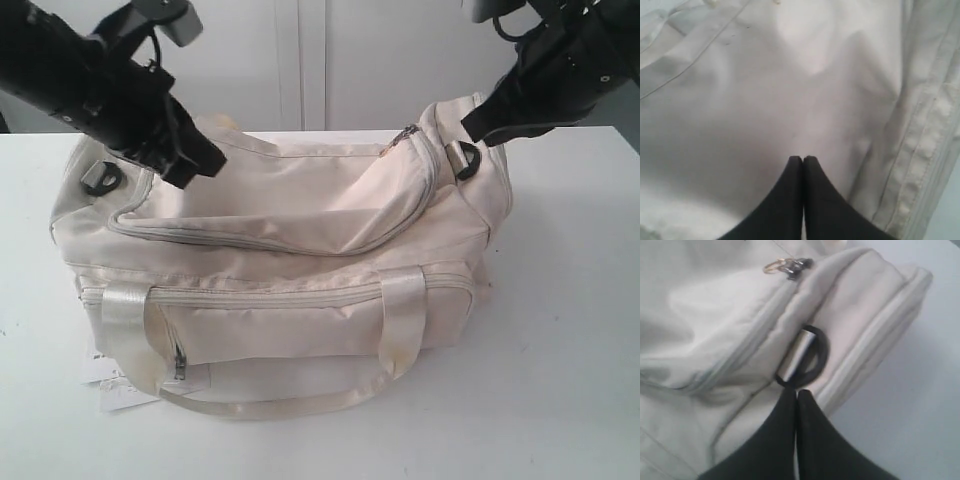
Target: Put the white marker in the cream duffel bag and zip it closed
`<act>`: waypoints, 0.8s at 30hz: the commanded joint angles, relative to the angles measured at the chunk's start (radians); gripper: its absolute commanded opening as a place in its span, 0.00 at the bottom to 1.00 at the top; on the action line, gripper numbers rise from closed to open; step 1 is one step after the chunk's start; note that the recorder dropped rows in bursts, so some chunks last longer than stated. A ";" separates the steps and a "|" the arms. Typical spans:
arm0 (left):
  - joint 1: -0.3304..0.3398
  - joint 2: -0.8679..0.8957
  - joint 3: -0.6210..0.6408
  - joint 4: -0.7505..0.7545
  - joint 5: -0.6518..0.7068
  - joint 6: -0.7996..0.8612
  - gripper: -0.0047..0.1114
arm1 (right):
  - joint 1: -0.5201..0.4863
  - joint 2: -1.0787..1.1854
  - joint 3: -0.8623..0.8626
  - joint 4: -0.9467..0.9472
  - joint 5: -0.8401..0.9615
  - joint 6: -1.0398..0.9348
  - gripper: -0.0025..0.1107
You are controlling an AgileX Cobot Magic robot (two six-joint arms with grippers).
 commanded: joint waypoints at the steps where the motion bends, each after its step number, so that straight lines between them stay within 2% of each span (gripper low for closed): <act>1: 0.087 -0.033 0.008 0.140 0.034 -0.170 0.04 | -0.032 -0.008 -0.004 -0.158 -0.019 0.112 0.02; 5: 0.170 -0.050 0.008 0.248 0.063 -0.302 0.04 | -0.093 -0.012 -0.004 -0.162 -0.017 0.146 0.02; 14: 0.299 -0.122 0.036 0.413 0.039 -0.491 0.04 | -0.184 -0.037 0.011 -0.156 -0.048 0.223 0.02; 24: 0.314 -0.328 0.265 0.414 -0.205 -0.524 0.04 | -0.190 -0.289 0.256 -0.047 -0.445 0.255 0.02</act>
